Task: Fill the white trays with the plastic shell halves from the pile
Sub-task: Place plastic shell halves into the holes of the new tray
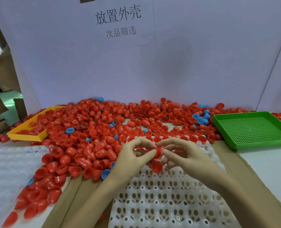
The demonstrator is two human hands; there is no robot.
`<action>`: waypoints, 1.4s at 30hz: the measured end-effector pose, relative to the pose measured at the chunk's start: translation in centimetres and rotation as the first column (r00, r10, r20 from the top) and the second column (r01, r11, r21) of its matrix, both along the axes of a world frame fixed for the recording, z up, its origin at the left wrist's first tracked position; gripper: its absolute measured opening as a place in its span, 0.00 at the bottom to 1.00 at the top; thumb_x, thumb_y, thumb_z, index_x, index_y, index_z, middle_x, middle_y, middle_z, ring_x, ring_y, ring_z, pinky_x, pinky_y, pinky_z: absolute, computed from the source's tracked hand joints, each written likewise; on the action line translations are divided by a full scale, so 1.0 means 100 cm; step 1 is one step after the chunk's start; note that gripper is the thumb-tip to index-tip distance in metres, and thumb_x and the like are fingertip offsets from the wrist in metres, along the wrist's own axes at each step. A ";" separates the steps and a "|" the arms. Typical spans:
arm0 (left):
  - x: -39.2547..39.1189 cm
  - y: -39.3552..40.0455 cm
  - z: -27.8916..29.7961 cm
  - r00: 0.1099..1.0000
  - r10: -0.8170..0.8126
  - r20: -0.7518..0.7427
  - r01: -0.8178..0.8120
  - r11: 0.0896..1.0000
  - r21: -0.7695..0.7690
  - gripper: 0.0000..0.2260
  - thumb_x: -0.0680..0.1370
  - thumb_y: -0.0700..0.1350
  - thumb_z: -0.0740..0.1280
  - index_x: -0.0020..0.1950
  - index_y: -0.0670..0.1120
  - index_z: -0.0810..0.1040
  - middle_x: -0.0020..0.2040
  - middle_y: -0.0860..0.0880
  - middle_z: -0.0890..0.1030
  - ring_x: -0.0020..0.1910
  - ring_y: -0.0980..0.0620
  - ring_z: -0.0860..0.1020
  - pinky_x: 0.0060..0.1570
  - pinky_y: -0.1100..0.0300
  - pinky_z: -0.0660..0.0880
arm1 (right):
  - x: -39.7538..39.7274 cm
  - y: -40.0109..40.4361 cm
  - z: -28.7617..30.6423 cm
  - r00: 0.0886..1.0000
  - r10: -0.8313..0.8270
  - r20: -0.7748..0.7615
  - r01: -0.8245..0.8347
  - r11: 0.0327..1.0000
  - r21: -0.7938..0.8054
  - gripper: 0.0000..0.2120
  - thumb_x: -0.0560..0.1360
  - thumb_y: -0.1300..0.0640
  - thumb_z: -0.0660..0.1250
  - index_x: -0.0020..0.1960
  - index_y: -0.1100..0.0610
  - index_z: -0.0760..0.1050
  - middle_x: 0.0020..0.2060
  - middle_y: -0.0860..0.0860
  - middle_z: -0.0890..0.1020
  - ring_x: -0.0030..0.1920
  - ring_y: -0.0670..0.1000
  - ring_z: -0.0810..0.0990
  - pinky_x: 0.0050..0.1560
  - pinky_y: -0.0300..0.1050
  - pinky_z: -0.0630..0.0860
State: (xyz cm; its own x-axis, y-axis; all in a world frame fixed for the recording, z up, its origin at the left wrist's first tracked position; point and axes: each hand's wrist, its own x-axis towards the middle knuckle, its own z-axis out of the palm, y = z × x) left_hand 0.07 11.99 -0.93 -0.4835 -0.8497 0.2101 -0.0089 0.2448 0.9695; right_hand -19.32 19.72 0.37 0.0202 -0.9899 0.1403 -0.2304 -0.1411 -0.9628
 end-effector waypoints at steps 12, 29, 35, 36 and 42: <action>0.002 0.002 0.002 0.978 -0.179 -0.105 0.187 0.980 0.074 0.11 0.83 0.50 0.67 0.63 0.48 0.82 0.59 0.44 0.84 0.58 0.42 0.85 0.60 0.49 0.82 | 0.000 -0.002 -0.003 0.996 -0.081 0.033 0.082 0.996 -0.038 0.09 0.80 0.55 0.73 0.59 0.51 0.84 0.51 0.48 0.88 0.49 0.51 0.89 0.50 0.42 0.84; -0.004 0.006 -0.002 0.989 -0.117 -0.086 0.120 0.992 0.034 0.14 0.84 0.56 0.66 0.65 0.54 0.84 0.63 0.53 0.84 0.57 0.47 0.86 0.58 0.54 0.83 | -0.001 -0.002 -0.001 0.985 -0.132 -0.107 0.126 0.990 -0.064 0.07 0.79 0.65 0.73 0.53 0.55 0.83 0.43 0.50 0.86 0.39 0.53 0.88 0.41 0.47 0.86; -0.003 0.004 -0.003 0.999 -0.028 -0.019 0.028 1.000 -0.001 0.16 0.83 0.55 0.63 0.57 0.47 0.86 0.55 0.52 0.86 0.50 0.49 0.86 0.49 0.59 0.83 | -0.039 -0.009 -0.008 0.763 -0.485 -0.428 0.465 0.871 -0.159 0.09 0.79 0.62 0.72 0.51 0.48 0.83 0.41 0.44 0.85 0.35 0.42 0.85 0.36 0.37 0.81; -0.003 0.004 -0.003 1.000 -0.024 -0.013 0.024 1.000 -0.005 0.16 0.82 0.55 0.63 0.55 0.45 0.86 0.54 0.51 0.86 0.49 0.50 0.86 0.48 0.59 0.82 | -0.045 -0.009 -0.009 0.721 -0.517 -0.461 0.498 0.850 -0.174 0.09 0.79 0.62 0.72 0.51 0.48 0.83 0.42 0.43 0.84 0.36 0.42 0.84 0.36 0.35 0.79; -0.004 0.005 -0.003 0.999 -0.038 0.024 0.038 0.998 -0.040 0.17 0.82 0.55 0.63 0.50 0.44 0.86 0.49 0.47 0.86 0.48 0.47 0.85 0.49 0.57 0.83 | -0.056 -0.010 -0.011 0.612 -0.517 -0.599 0.523 0.832 -0.183 0.08 0.81 0.59 0.70 0.56 0.50 0.84 0.44 0.43 0.82 0.44 0.43 0.81 0.43 0.41 0.76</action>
